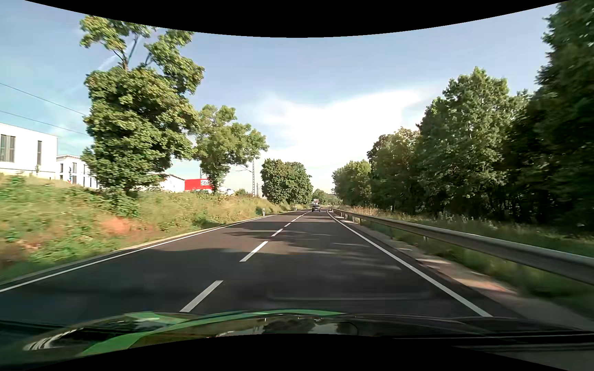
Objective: Follow the waypoints while adhering to traffic rules and regulations
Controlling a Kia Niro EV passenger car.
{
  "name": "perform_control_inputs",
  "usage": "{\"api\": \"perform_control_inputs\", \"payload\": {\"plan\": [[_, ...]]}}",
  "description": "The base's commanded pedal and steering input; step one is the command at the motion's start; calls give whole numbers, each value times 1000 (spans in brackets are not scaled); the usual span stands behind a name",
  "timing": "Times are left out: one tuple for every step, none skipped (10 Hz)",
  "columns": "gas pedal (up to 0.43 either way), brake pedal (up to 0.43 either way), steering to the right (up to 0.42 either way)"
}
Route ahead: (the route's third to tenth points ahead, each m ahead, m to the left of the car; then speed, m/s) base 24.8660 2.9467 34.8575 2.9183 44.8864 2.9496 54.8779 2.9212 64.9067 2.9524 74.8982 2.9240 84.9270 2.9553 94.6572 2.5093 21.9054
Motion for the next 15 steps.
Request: {"api": "perform_control_inputs", "payload": {"plan": [[287,0,1],[287,0,1],[299,0,1],[299,0,1],[299,0,1],[280,0,1],[228,0,1],[228,0,1],[240,0,1],[248,0,1],[268,0,1],[287,0,1],[299,0,1],[319,0,1],[319,0,1]]}}
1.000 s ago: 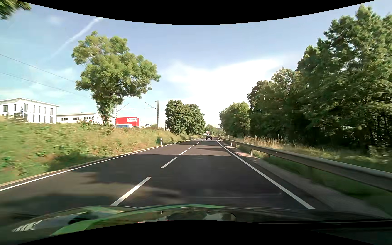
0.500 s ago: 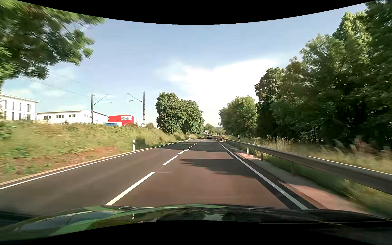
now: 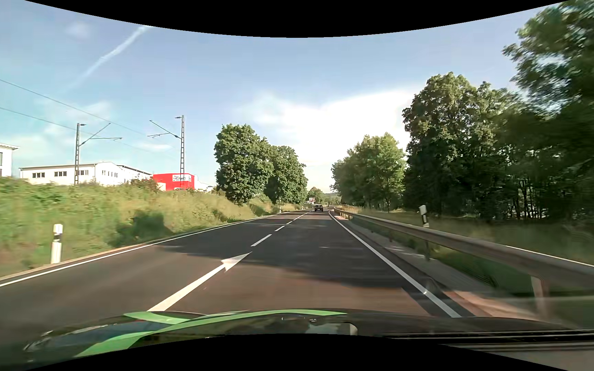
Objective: Follow the waypoints while adhering to traffic rules and regulations
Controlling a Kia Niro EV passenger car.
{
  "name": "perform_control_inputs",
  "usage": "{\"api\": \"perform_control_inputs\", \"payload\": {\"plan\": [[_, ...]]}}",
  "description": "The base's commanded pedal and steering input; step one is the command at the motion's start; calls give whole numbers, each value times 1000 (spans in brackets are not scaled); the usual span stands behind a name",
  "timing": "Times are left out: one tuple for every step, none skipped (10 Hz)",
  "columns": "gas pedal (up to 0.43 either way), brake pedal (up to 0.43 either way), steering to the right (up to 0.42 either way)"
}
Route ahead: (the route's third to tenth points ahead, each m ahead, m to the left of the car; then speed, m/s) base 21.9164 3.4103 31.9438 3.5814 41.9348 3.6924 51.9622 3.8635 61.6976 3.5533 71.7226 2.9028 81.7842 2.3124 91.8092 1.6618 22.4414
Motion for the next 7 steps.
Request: {"api": "perform_control_inputs", "payload": {"plan": [[319,0,1],[311,0,1],[260,0,1],[248,0,1],[248,0,1],[248,0,1],[240,0,1]]}}
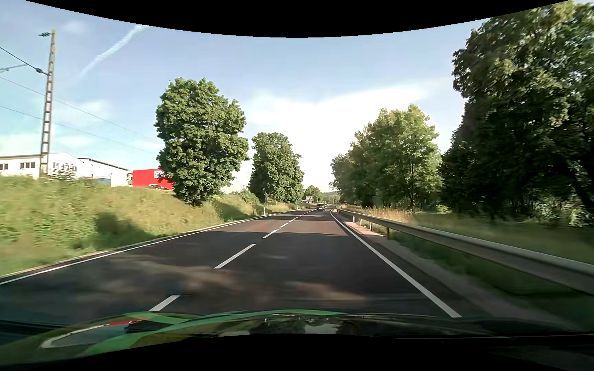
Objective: Follow the waypoints while adhering to traffic rules and regulations
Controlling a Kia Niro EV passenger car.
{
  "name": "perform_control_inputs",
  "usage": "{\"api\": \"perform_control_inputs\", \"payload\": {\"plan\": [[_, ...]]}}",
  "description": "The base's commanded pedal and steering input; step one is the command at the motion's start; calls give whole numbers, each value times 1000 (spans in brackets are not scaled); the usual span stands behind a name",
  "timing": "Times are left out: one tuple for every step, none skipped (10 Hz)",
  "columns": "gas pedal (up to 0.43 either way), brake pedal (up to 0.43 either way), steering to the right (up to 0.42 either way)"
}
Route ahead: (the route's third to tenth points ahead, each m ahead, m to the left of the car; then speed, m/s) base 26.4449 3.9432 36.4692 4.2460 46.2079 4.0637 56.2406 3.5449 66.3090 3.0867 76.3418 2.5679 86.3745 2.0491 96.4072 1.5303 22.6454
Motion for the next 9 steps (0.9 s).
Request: {"api": "perform_control_inputs", "payload": {"plan": [[228,0,1],[220,0,1],[220,0,2],[228,0,3],[248,0,4],[260,0,4],[260,0,4],[260,0,4],[248,0,4]]}}
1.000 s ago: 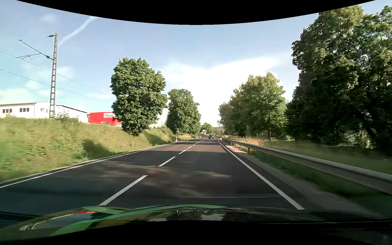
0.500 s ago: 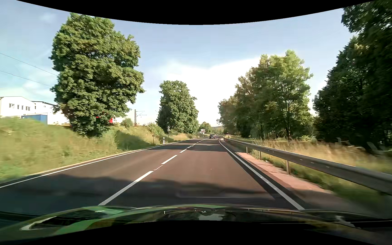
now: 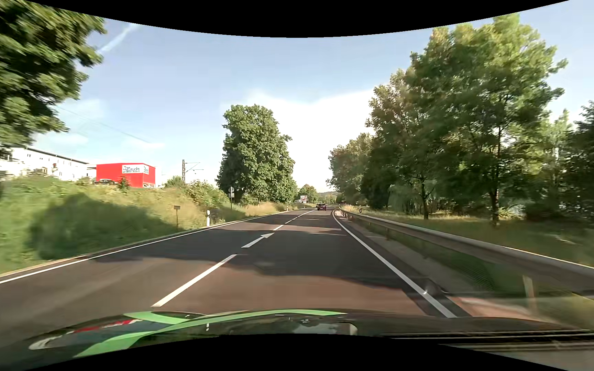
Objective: Follow the waypoints while adhering to traffic rules and regulations
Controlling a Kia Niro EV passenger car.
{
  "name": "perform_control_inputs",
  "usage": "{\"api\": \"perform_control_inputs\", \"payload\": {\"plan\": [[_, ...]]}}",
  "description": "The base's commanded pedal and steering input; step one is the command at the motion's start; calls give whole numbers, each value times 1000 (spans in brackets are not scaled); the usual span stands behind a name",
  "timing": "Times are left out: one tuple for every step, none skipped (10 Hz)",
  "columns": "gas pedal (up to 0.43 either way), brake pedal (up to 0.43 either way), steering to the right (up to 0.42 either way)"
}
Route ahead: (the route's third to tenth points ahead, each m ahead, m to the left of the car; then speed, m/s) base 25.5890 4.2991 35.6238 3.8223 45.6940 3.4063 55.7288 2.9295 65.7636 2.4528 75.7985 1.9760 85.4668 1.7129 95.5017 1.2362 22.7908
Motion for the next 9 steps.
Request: {"api": "perform_control_inputs", "payload": {"plan": [[228,0,4],[220,0,4],[209,0,4],[197,0,4],[189,0,4],[189,0,4],[197,0,4],[209,0,4],[228,0,4]]}}
